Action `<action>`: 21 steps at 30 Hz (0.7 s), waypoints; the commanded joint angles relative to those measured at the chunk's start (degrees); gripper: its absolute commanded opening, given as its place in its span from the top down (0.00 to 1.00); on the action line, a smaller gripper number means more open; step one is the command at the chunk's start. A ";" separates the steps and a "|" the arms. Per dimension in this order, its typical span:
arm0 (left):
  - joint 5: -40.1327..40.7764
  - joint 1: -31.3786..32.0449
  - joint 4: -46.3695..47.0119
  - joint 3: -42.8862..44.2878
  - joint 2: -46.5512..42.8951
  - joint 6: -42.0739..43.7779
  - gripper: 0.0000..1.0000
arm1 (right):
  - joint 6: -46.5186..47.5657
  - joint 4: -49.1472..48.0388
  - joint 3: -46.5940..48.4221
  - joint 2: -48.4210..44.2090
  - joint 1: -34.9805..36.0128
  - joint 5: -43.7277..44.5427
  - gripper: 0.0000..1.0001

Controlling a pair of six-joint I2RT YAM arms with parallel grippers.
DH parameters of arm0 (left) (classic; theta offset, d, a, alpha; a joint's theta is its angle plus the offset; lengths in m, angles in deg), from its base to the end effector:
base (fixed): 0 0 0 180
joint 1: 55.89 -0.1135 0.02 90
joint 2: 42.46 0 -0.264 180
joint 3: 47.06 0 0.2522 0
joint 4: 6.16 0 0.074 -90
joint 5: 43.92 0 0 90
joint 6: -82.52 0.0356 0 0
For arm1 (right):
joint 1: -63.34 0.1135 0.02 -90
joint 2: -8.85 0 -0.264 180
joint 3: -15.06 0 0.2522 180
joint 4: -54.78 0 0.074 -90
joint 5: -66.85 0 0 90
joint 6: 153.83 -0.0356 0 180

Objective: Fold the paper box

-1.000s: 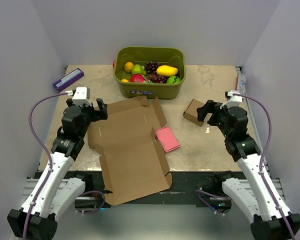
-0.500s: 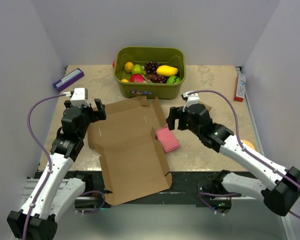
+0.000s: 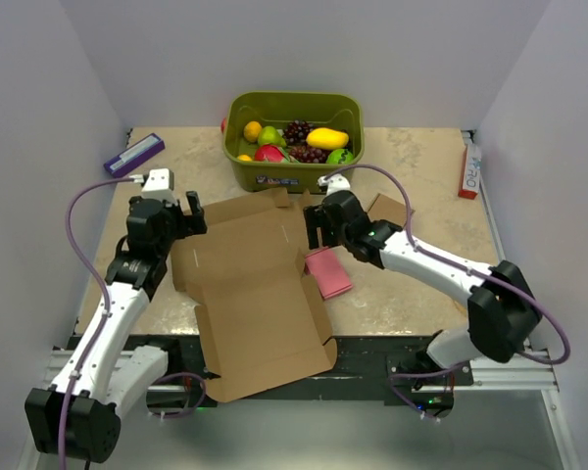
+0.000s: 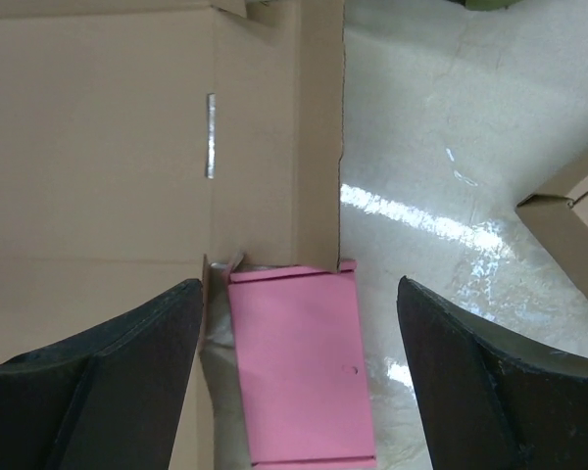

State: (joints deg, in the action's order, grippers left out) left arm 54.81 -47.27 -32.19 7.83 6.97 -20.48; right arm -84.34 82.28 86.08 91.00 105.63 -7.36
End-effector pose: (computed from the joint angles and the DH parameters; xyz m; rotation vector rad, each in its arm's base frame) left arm 0.2001 -0.0249 0.2997 -0.1752 1.9189 -0.1058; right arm 0.2403 0.2054 0.2588 -0.2748 2.2142 0.2943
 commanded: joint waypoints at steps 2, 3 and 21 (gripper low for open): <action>-2.84 -0.98 1.20 2.74 -0.21 -0.63 0.00 | 3.81 -5.12 6.20 5.47 -3.16 1.62 0.19; -2.06 -1.06 1.37 2.47 -0.47 -0.19 0.00 | 4.86 -5.56 6.72 7.22 -3.87 0.65 0.19; -0.38 -11.08 -1.27 5.46 15.86 2.44 0.00 | 8.47 -12.24 8.84 19.10 -5.81 -9.02 0.38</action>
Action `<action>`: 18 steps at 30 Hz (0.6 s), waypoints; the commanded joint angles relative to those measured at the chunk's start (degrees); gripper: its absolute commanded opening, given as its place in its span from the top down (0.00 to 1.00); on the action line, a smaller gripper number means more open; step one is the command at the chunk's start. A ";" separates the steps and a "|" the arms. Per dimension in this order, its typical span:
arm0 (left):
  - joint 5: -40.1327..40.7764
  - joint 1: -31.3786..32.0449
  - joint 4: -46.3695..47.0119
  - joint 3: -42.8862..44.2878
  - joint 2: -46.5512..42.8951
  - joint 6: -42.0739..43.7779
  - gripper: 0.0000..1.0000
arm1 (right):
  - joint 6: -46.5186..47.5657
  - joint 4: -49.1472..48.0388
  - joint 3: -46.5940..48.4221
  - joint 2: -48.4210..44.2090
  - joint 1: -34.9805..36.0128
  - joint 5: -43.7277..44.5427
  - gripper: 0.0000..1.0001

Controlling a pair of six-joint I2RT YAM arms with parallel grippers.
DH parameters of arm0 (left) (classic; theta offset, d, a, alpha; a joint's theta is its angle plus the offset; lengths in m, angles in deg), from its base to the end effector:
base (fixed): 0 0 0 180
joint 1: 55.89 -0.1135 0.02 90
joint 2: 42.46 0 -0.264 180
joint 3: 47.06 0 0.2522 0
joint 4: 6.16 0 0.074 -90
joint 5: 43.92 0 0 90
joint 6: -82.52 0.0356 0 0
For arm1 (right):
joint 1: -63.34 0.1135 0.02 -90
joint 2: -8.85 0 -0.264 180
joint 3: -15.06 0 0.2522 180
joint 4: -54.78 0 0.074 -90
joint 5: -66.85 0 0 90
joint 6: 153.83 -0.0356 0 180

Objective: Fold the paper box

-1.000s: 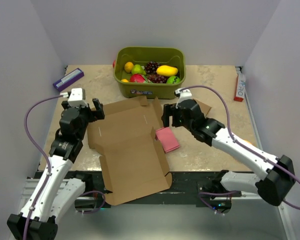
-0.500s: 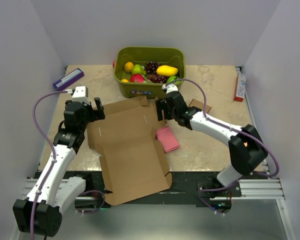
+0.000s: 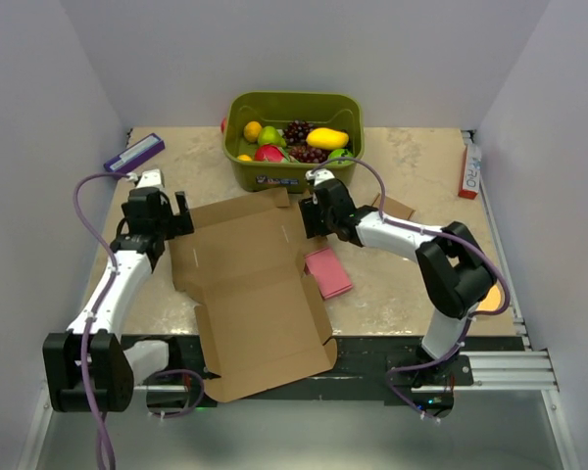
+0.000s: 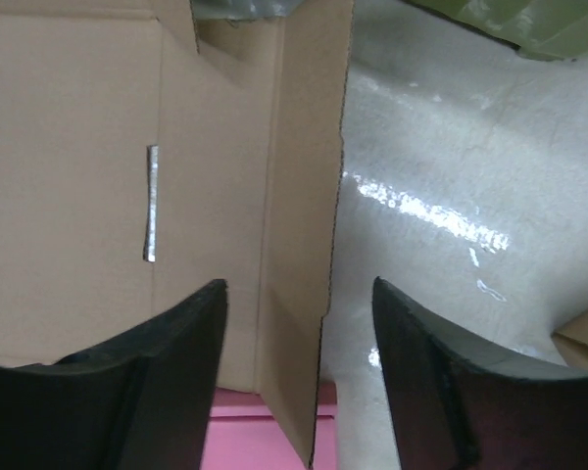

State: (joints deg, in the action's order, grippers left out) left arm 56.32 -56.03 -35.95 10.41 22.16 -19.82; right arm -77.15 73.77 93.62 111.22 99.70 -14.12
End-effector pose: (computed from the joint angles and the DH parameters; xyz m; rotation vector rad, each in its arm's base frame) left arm 0.2442 0.0069 0.2551 -0.3373 2.1788 0.0794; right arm 0.3153 0.2252 0.1954 -0.3848 2.2883 0.2594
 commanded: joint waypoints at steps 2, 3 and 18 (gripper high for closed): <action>-2.15 -3.28 3.46 4.02 2.43 2.32 0.00 | 1.54 -4.09 1.12 -0.68 0.12 -3.23 0.41; -4.07 -5.03 4.33 4.98 5.49 2.32 0.00 | 1.63 -4.09 1.21 -0.59 0.12 -3.41 0.44; -36.07 -16.56 11.46 8.77 12.92 2.14 0.04 | 9.81 -4.36 1.39 -7.26 3.02 -11.67 1.00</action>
State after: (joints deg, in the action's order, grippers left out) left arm 31.38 -73.08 -31.08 19.91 41.70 -18.84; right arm -71.51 70.73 93.64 110.58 101.08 -22.47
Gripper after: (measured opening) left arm 0.964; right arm 0.016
